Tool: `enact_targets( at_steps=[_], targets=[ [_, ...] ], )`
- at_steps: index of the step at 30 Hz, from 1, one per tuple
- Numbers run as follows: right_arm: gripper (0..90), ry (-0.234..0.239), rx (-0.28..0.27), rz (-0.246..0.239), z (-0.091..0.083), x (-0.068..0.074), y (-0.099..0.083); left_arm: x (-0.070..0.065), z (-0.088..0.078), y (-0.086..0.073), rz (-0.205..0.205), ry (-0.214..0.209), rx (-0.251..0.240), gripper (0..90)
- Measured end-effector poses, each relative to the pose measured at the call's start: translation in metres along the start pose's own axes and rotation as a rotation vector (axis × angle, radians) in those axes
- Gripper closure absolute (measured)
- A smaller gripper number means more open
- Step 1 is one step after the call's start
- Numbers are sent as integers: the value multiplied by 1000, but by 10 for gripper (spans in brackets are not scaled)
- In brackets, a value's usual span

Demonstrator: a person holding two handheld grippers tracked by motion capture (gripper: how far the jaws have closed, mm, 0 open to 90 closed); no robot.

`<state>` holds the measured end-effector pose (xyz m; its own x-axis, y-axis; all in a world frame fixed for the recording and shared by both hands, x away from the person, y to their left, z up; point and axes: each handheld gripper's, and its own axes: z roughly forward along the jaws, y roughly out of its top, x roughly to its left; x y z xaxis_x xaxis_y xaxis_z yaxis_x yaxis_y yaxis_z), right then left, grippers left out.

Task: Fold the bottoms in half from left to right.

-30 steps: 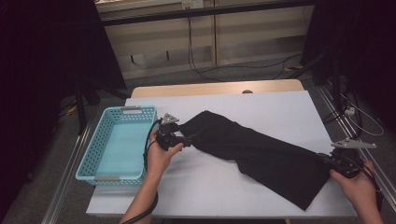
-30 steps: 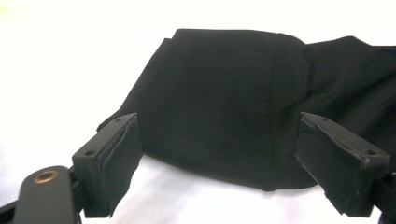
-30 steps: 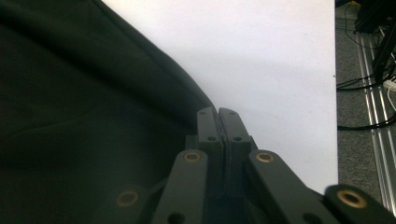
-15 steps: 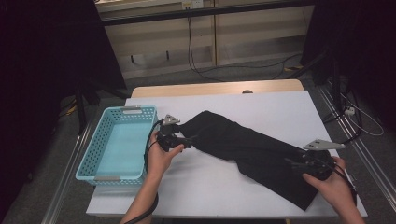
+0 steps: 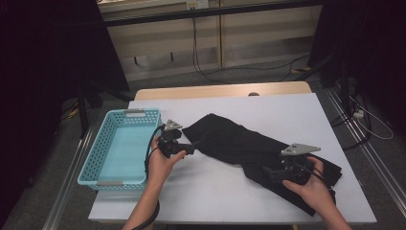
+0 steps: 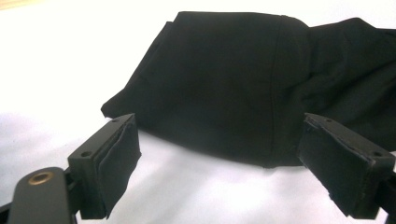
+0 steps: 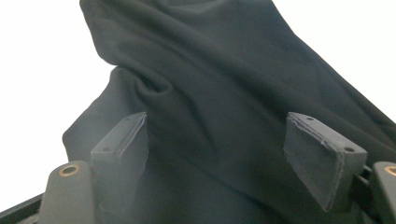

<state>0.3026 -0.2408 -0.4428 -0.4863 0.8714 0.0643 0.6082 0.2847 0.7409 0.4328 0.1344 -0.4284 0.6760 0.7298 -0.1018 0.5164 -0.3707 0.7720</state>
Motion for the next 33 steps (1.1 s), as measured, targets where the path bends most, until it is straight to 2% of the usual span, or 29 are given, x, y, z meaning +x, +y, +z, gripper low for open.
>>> enact_targets(
  at_steps=[4,10,12,17,21,25,28,33],
  targets=[
    [238,16,-9,0,5,8,3,0,-1,-1,-4,3,0,129],
    [425,43,-13,-28,9,21,10,-1,-1,0,2,4,1,129],
    [488,57,-33,-33,9,26,13,-1,0,0,3,3,-1,129],
    [654,90,-48,-93,11,40,17,-1,0,-1,3,7,-2,129],
    [670,115,-28,-148,17,53,20,-2,1,-1,0,1,2,128],
    [622,114,8,-202,27,63,19,-3,1,-1,-1,-1,0,128],
    [616,79,53,-254,35,68,15,-2,1,-1,-3,1,2,128],
    [694,84,59,-248,40,63,12,-2,2,-2,-10,0,-1,128]
  ],
)
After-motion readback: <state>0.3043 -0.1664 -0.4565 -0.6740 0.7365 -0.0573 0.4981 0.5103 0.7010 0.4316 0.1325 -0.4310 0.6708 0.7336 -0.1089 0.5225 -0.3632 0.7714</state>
